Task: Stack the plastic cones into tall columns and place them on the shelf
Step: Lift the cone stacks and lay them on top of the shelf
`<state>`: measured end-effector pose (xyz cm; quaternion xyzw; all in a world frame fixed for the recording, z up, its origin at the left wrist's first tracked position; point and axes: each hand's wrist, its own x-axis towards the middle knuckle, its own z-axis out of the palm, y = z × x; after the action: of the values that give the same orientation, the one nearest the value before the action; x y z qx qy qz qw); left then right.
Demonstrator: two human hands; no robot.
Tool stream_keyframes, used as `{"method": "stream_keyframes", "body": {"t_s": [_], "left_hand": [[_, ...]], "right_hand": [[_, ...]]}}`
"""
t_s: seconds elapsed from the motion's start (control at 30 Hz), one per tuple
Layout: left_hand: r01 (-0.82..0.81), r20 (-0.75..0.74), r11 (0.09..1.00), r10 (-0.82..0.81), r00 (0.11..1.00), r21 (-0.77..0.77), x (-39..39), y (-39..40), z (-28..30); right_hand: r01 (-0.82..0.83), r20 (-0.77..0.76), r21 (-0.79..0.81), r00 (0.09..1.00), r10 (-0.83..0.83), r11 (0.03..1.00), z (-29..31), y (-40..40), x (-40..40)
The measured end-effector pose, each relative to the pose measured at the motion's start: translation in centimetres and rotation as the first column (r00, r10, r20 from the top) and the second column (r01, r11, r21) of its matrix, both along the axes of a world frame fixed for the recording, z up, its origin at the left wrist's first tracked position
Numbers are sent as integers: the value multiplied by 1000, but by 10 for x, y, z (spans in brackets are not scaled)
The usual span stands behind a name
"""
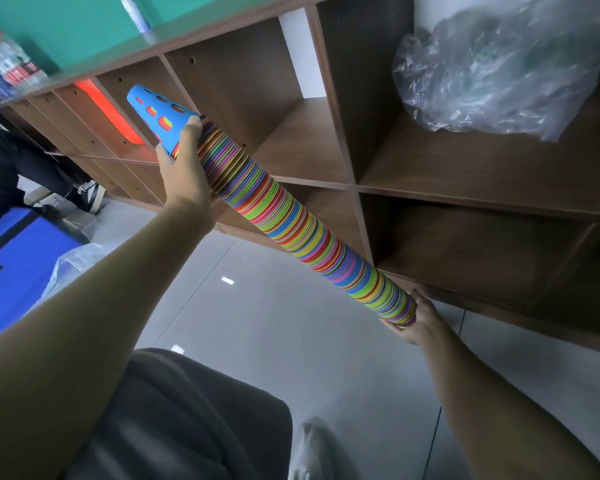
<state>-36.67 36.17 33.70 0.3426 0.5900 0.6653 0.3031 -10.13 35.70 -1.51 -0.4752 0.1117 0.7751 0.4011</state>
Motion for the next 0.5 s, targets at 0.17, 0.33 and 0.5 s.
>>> {"method": "stream_keyframes", "body": {"t_s": [0.17, 0.33, 0.5], "left_hand": [[-9, 25, 1000, 8, 1000, 19, 5, 10, -4], [11, 89, 998, -16, 996, 57, 18, 15, -7], [35, 188, 993, -56, 981, 112, 29, 15, -6]], "right_hand": [[54, 57, -3, 997, -53, 999, 2, 1, -3], [164, 132, -18, 978, -161, 986, -5, -7, 6], [294, 242, -11, 928, -283, 956, -14, -23, 28]]}}
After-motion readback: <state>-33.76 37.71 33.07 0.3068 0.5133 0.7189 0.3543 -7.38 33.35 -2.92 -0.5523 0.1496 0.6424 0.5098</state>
